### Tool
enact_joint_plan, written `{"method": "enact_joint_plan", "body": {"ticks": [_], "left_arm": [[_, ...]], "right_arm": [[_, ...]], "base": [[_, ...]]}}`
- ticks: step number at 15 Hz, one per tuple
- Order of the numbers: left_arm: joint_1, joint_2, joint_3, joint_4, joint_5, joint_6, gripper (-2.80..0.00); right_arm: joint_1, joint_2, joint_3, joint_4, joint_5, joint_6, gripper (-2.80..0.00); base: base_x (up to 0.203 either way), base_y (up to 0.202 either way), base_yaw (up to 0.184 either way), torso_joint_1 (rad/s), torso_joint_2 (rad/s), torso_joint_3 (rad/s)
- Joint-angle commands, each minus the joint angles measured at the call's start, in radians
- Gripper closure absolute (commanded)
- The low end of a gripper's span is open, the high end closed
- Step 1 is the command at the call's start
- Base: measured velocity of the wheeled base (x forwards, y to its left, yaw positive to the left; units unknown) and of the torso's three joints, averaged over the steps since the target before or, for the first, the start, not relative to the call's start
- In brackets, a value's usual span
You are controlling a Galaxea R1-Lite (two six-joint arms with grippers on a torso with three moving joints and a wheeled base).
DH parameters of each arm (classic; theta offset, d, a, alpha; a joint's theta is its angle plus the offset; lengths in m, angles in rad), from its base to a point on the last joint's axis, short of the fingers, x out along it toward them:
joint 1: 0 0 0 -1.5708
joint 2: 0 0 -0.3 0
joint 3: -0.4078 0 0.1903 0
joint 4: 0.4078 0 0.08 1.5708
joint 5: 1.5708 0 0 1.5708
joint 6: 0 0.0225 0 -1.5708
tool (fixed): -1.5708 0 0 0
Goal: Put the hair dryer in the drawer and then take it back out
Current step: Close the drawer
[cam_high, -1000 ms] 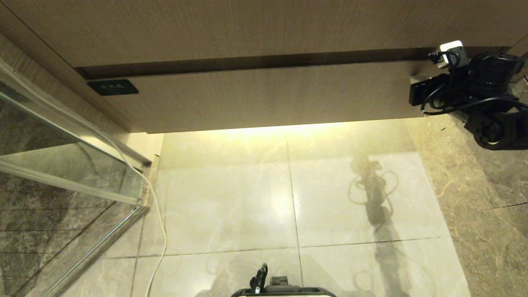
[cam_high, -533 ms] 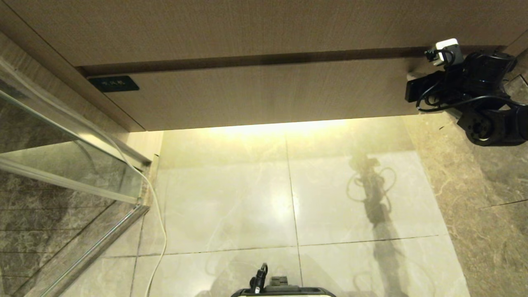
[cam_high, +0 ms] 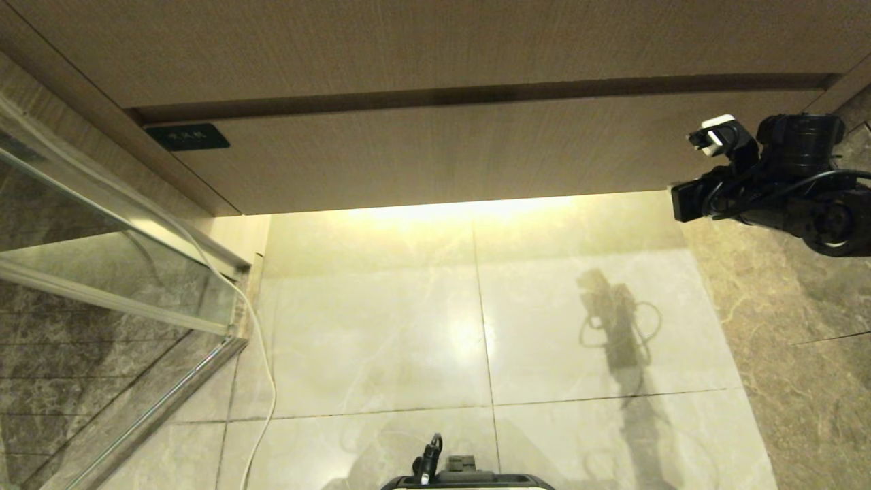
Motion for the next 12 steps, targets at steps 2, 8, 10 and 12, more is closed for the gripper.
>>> {"method": "enact_joint_plan", "body": {"ticks": [2,8,10,12], "left_arm": [[-0.001,0.0,0.002,0.0,0.0,0.0,0.0],[-0.001,0.0,0.002,0.0,0.0,0.0,0.0],[-0.001,0.0,0.002,0.0,0.0,0.0,0.0],[0.001,0.0,0.002,0.0,0.0,0.0,0.0]], "right_arm": [[0.019,-0.222,0.122,0.174,0.001,-0.018,0.0],[0.183,-0.615,0.38,0.218,0.059,-0.161,-2.8],[0.253,-0.734,0.462,0.224,0.068,-0.26,-2.8],[0.321,-0.83,0.549,0.217,0.071,-0.363,-2.8]], "base": [[0.0,0.0,0.0,0.0,0.0,0.0],[0.0,0.0,0.0,0.0,0.0,0.0],[0.0,0.0,0.0,0.0,0.0,0.0],[0.0,0.0,0.0,0.0,0.0,0.0]]}}
